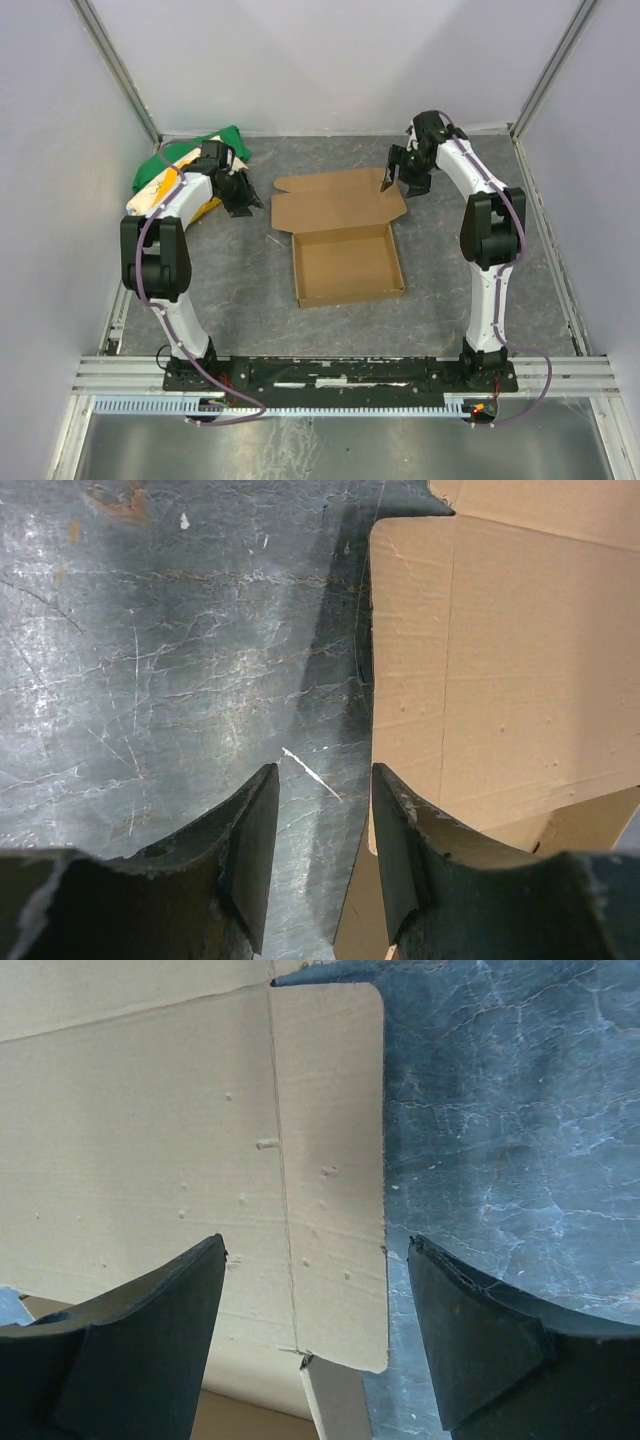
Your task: Fold the paper box
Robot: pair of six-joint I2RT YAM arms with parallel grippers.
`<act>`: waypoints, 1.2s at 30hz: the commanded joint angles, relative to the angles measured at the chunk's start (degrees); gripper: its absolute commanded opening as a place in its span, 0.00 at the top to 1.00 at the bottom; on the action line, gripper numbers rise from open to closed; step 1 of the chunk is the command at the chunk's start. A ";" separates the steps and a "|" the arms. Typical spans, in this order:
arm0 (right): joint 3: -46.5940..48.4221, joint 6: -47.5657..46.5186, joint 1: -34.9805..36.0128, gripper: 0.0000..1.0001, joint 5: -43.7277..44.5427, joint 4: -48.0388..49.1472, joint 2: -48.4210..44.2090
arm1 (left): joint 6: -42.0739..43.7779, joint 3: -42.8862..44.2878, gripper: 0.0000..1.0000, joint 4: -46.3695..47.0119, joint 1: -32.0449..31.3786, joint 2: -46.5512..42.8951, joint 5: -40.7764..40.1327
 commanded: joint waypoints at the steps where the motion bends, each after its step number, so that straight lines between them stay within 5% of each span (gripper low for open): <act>1: 3.83 -1.91 -0.46 0.19 -0.17 -1.08 -0.13 | -0.03 3.45 0.51 2.50 0.19 1.57 3.88; 18: 3.39 -4.18 -0.36 0.31 -2.52 -2.42 2.16 | 1.34 8.07 0.59 1.58 -1.00 8.92 8.44; 26: 3.95 -4.21 -0.40 0.58 -5.34 -2.54 2.84 | 1.83 9.95 0.80 1.53 -2.64 10.76 9.90; 36: 3.10 -3.80 -0.40 0.81 -3.64 -2.63 1.22 | 2.57 13.07 0.90 -0.02 -4.42 11.78 9.74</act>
